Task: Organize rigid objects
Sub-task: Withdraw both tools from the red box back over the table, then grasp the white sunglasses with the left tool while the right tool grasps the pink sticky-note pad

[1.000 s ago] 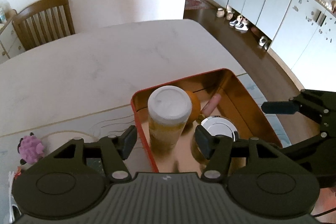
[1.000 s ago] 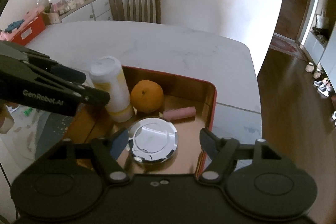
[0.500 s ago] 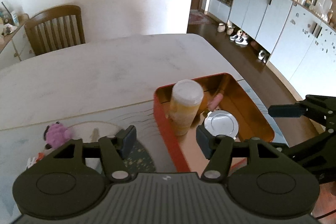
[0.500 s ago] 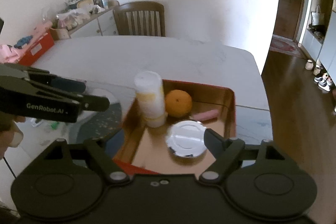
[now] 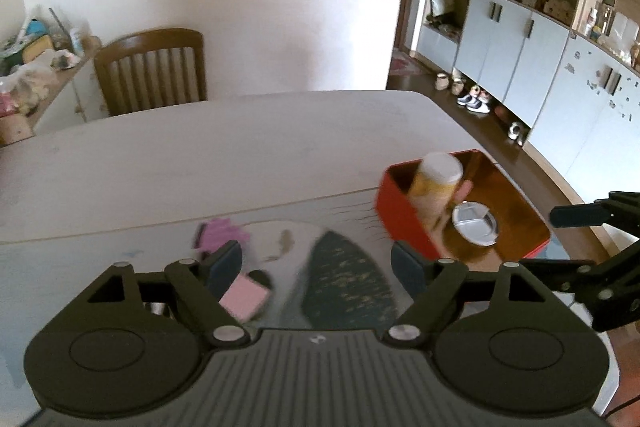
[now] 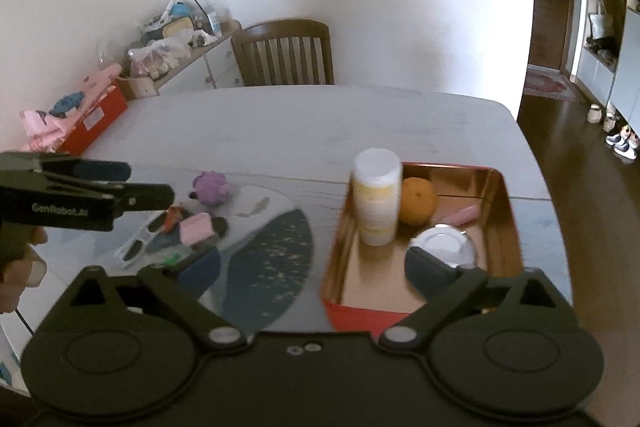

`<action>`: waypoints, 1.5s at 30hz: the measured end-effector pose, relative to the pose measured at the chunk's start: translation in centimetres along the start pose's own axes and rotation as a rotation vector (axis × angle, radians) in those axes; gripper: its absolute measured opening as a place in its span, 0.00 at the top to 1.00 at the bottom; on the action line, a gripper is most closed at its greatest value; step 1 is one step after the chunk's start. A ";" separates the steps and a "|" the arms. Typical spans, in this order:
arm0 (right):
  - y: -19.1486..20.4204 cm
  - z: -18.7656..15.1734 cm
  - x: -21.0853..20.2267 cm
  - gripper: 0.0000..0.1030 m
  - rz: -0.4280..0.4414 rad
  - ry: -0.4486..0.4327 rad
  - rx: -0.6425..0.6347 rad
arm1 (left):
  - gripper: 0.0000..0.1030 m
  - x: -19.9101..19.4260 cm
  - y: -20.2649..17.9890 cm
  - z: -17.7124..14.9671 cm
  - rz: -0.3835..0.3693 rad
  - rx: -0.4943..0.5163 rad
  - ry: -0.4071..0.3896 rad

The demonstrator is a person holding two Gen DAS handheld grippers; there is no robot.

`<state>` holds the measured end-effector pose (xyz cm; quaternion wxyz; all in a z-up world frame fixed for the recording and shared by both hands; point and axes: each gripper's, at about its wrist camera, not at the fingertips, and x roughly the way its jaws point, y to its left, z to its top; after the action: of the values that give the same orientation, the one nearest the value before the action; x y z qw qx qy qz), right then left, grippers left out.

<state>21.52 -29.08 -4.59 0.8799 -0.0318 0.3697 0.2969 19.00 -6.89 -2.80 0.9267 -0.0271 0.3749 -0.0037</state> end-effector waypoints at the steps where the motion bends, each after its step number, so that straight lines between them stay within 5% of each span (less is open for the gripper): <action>1: 0.0 0.0 0.0 0.02 0.000 0.000 0.000 | 0.21 -0.3 0.6 -0.3 0.001 0.000 -0.003; 14: 6.9 -1.0 2.4 0.00 0.005 0.013 0.010 | 0.20 -2.0 9.0 -5.2 0.029 0.003 -0.004; 28: 11.6 -0.5 8.1 0.03 0.000 0.071 -0.049 | 0.20 1.0 15.1 -10.3 0.058 -0.016 0.049; 45: 14.4 0.8 16.8 0.27 -0.010 0.193 -0.158 | 0.20 6.0 15.7 -12.9 0.078 0.006 0.087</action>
<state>23.43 -8.67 -12.88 0.8364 -0.1313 0.4278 0.3165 14.13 8.03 -17.10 0.9091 -0.0096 0.4154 0.0299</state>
